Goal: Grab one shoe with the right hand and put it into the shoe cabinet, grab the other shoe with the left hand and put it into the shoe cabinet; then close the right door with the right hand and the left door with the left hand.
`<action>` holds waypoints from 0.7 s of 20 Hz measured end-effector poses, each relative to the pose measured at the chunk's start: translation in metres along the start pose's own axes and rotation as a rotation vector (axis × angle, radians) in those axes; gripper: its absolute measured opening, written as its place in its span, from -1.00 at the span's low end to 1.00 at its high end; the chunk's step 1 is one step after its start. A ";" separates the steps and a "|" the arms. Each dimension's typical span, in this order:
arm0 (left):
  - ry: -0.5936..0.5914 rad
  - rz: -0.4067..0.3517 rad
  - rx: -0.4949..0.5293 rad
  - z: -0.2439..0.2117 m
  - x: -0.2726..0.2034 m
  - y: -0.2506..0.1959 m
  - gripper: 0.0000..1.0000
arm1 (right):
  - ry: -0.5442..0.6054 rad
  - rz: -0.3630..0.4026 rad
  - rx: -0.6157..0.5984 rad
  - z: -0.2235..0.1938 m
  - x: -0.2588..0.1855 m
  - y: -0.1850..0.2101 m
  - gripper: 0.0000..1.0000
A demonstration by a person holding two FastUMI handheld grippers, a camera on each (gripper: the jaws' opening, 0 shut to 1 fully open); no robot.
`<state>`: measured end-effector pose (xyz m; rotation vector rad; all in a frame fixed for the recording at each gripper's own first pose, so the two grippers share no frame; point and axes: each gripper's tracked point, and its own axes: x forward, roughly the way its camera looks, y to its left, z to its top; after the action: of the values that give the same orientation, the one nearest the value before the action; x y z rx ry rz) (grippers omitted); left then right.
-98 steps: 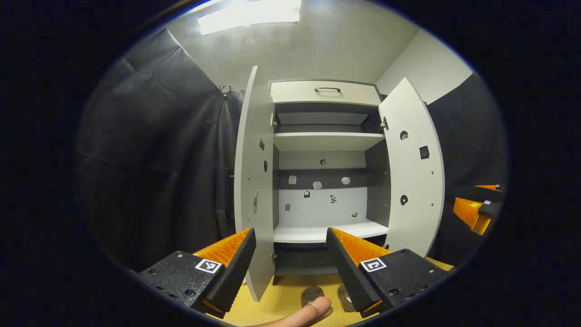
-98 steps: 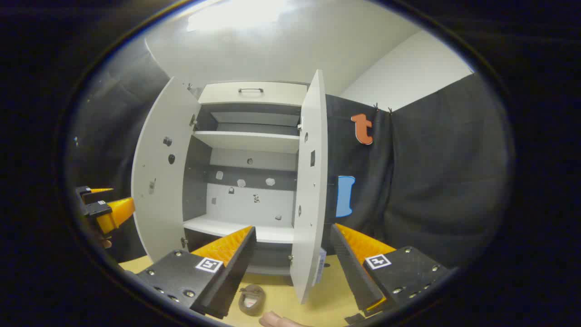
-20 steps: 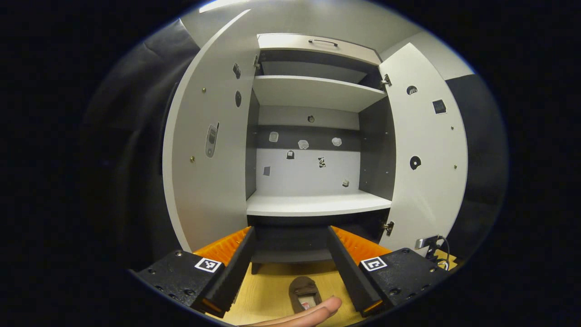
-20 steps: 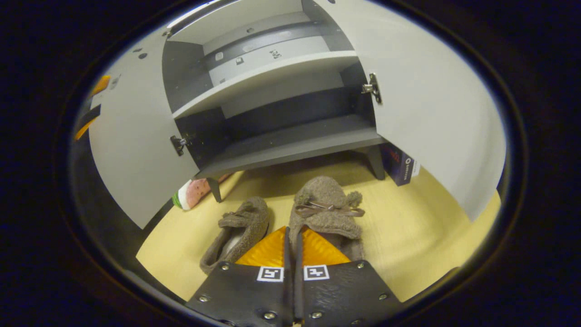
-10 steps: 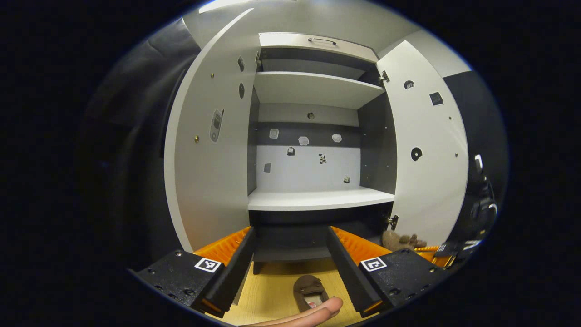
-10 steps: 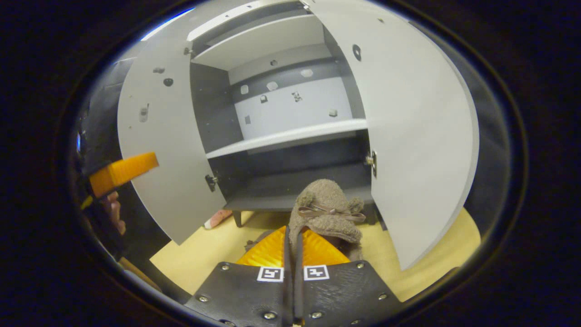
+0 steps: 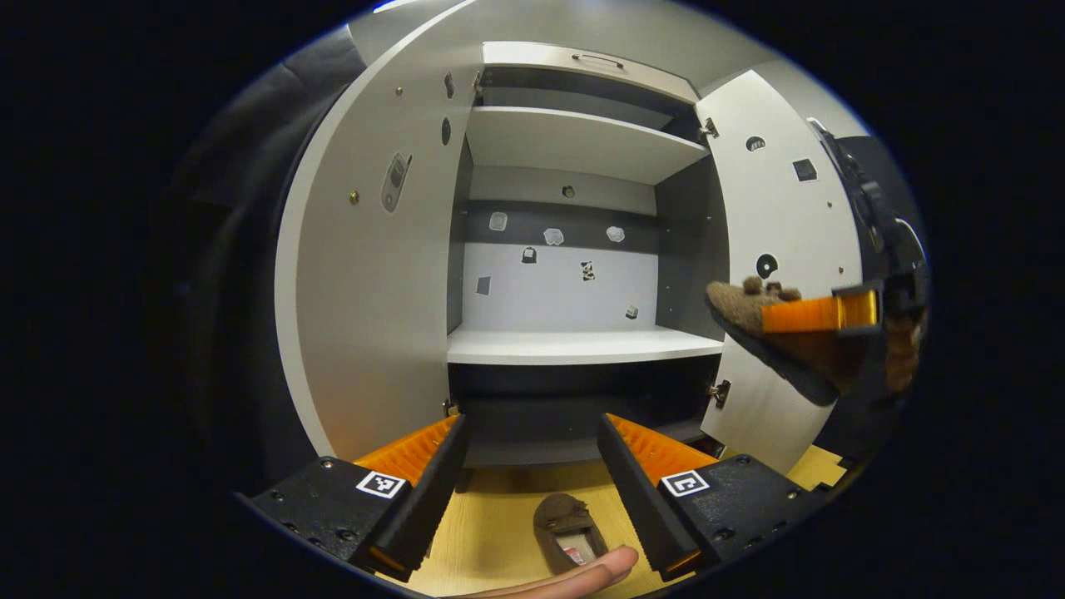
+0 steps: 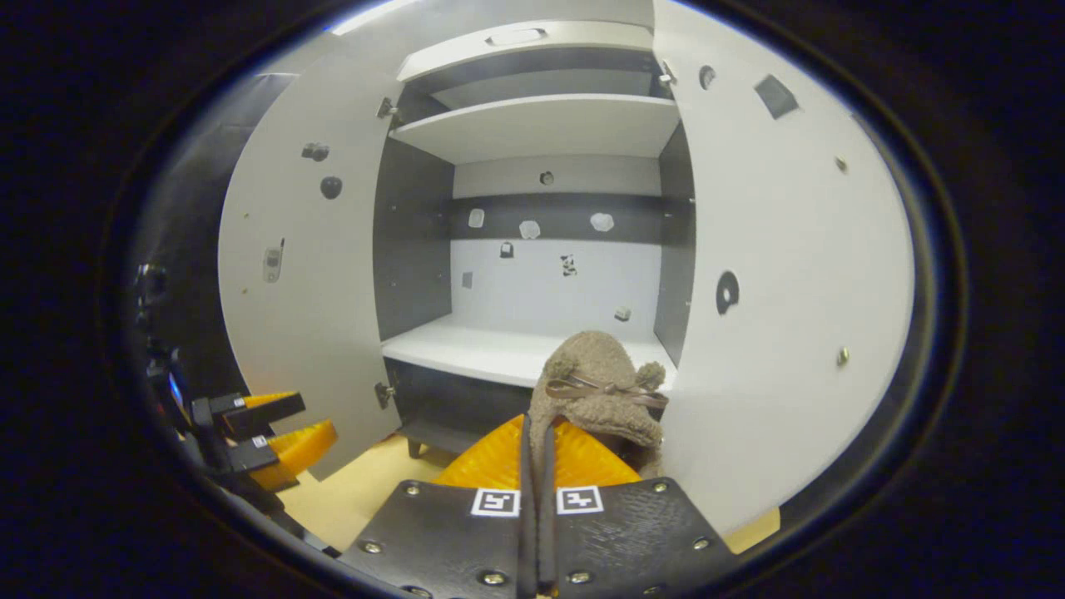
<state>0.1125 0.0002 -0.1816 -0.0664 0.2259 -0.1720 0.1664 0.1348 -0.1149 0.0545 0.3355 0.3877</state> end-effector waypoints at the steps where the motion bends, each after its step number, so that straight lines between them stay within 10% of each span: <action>1: 0.001 -0.005 -0.006 -0.001 -0.001 0.000 0.92 | -0.013 0.012 0.015 0.015 0.010 0.005 -0.95; 14: -0.043 -0.046 0.007 -0.002 -0.018 0.002 0.92 | -0.072 -0.087 -0.017 0.090 0.147 -0.015 -0.95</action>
<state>0.0954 0.0047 -0.1800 -0.0686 0.1810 -0.2170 0.3301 0.1780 -0.0770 0.0371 0.2629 0.3013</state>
